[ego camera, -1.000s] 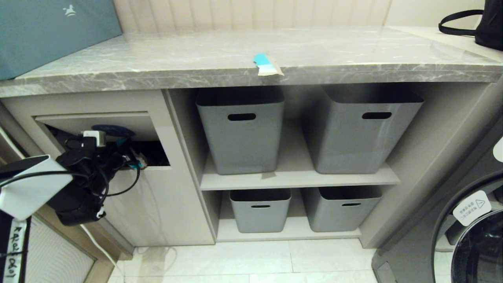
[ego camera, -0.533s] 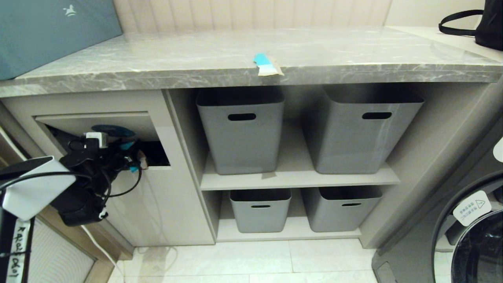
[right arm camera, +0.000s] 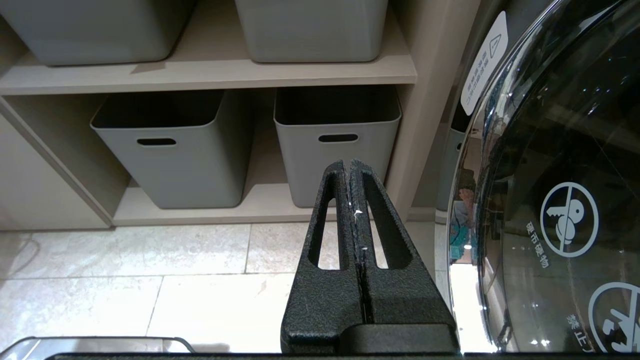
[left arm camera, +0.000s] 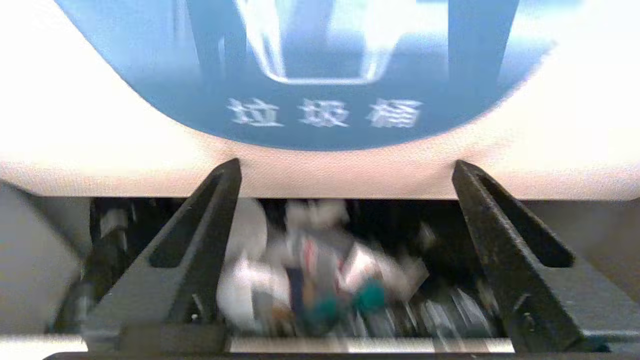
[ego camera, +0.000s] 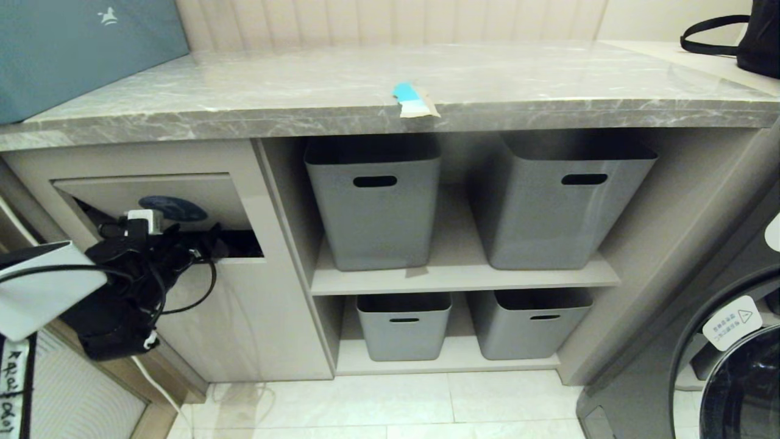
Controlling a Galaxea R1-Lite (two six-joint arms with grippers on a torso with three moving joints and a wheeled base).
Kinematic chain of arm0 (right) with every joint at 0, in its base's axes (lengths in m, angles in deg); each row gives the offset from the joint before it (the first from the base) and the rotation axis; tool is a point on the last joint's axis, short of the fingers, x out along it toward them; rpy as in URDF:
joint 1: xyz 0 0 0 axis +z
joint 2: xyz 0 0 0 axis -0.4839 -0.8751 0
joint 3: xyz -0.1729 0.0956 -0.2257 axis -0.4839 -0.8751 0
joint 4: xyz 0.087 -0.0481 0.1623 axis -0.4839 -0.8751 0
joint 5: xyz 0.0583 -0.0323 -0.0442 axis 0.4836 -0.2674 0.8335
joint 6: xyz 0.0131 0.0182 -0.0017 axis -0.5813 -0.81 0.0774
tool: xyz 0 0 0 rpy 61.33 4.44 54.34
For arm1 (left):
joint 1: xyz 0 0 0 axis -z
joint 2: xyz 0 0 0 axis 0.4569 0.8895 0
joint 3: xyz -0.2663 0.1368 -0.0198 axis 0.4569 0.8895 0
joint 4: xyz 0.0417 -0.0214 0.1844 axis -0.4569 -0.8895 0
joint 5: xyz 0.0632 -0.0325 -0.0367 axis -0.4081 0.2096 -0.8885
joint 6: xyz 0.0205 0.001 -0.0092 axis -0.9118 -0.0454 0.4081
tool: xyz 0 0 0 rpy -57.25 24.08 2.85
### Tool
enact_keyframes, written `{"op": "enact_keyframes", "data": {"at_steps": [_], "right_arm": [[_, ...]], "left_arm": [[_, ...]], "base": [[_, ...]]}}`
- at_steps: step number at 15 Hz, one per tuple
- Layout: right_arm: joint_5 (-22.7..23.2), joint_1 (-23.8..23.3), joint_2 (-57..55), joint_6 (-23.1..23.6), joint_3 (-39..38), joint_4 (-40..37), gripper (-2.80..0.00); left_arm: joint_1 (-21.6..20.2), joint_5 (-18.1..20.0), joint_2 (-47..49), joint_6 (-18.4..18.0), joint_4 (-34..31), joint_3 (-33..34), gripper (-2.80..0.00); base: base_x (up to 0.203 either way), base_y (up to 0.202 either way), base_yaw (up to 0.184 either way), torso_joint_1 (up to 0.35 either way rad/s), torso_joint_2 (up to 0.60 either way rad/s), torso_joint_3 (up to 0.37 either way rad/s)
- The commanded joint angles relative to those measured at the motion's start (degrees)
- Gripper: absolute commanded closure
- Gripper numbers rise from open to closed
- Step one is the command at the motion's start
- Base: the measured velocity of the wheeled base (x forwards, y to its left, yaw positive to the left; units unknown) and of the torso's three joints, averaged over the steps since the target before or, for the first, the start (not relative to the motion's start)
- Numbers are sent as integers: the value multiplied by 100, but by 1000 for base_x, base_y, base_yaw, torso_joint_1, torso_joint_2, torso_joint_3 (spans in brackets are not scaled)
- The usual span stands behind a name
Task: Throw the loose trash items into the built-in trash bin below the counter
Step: Put the garbage in the trash can, then pick up the garbage
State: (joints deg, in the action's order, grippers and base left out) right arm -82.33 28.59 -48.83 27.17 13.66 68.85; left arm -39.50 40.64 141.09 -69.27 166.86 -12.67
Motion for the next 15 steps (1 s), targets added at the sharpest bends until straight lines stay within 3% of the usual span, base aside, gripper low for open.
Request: {"op": "enact_keyframes", "data": {"at_steps": [1, 5, 6, 8, 10, 12, 14, 15], "right_arm": [[-1, -5, 2, 0, -8, 2, 0], [2, 0, 2, 0, -9, 2, 0], [-6, 0, 2, 0, -9, 2, 0], [-4, 0, 2, 0, -9, 2, 0], [2, 0, 2, 0, -9, 2, 0], [3, 0, 2, 0, -9, 2, 0], [3, 0, 2, 0, -9, 2, 0], [-6, 0, 2, 0, -9, 2, 0]], "left_arm": [[-2, 14, -480, 5, 48, 530, -280], [-10, -1, -2199, 244, 48, 2456, -280], [-12, -1, -2596, 278, 48, 3102, 0], [-20, 4, -3583, 335, 48, 4364, 0], [-10, 141, -4501, 386, 48, 5078, 0], [164, 820, -5313, 660, 47, 5338, 0], [936, 1251, -5880, 1199, -309, 5290, 0], [1389, 1332, -6135, 1479, -858, 5159, 0]], "base": [[0, 0, 0, 0, 0, 0], [0, 0, 0, 0, 0, 0], [0, 0, 0, 0, 0, 0], [0, 0, 0, 0, 0, 0], [0, 0, 0, 0, 0, 0], [0, 0, 0, 0, 0, 0], [0, 0, 0, 0, 0, 0], [0, 0, 0, 0, 0, 0]]}}
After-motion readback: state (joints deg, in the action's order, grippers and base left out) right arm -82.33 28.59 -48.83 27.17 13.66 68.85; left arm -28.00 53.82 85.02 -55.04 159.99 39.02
